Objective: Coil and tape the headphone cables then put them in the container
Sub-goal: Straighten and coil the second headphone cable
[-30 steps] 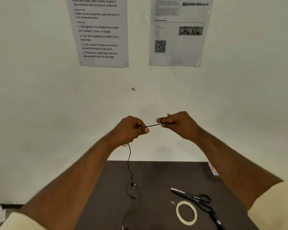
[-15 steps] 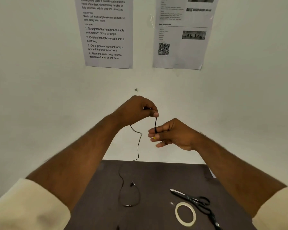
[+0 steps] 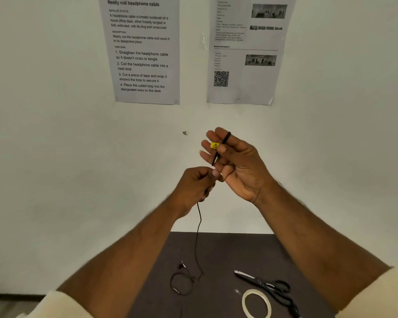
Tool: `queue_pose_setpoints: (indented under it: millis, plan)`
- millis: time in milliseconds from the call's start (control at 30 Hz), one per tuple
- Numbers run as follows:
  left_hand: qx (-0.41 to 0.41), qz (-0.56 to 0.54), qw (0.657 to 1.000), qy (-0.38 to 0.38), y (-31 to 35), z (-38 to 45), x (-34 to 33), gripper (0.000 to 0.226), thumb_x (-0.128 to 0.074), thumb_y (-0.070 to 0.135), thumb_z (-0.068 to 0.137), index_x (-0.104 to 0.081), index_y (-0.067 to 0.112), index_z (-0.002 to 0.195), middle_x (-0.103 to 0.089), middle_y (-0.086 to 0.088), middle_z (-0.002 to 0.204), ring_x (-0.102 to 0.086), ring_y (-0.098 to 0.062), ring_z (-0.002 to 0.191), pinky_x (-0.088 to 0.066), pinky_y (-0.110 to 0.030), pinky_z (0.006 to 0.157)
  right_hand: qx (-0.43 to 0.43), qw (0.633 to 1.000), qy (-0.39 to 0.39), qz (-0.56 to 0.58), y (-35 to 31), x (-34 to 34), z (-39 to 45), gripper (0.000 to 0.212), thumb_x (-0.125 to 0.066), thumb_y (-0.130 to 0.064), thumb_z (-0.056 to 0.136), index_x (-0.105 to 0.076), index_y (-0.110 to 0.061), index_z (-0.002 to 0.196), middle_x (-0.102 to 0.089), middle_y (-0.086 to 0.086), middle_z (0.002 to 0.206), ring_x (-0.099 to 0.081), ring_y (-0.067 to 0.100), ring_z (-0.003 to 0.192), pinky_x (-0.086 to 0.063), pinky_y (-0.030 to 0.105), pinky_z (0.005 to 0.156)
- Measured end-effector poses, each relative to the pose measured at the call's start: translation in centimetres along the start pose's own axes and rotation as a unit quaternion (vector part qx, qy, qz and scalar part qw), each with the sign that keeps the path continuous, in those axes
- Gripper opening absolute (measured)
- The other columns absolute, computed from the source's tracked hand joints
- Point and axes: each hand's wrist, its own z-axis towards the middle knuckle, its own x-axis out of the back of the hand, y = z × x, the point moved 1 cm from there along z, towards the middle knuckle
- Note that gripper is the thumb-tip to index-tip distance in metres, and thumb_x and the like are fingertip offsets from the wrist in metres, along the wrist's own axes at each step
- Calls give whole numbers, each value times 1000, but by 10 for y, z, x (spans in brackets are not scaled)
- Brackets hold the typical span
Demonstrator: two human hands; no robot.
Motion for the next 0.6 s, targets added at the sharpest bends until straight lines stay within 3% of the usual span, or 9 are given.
queue_pose_setpoints:
  millis: [100,167,267,367,600]
  plan:
    - [-11,58,998,-14,1,-5,-1,27,-56,33,95,-73,13,87,-49,1,58,-40,-6,47,-35,-18,46,43,997,36,-48,-3,14,7,30,-61,1,80,-73,-13,104,-71,3,113,-65,26,111,-48,41,100]
    - [-18,106,994,-8,1,-3,5,26,-60,33,93,-74,11,90,-53,3,58,-44,-2,48,-38,-16,49,49,982,34,-179,-6,26,7,30,-57,7,87,-67,-6,112,-71,3,113,-64,23,113,-50,38,99]
    - [-15,201,979,-19,4,3,23,17,-69,30,87,-75,14,85,-68,-8,74,-55,-6,63,-45,-21,62,9,942,21,-335,-5,42,2,32,-58,9,87,-63,0,118,-70,5,114,-65,13,110,-52,24,92]
    - [-2,295,955,-38,10,10,40,11,-73,32,84,-75,22,80,-72,-5,83,-65,-18,78,-50,-31,75,-40,932,15,-359,3,52,-4,29,-59,7,87,-68,-6,112,-71,2,110,-65,14,109,-51,27,93]
    - [-75,463,882,-49,38,20,37,13,-75,29,80,-75,17,83,-65,2,80,-62,-20,80,-51,-39,74,-123,922,13,-366,23,56,-10,23,-64,-3,88,-71,-7,109,-72,3,111,-66,18,108,-55,39,88]
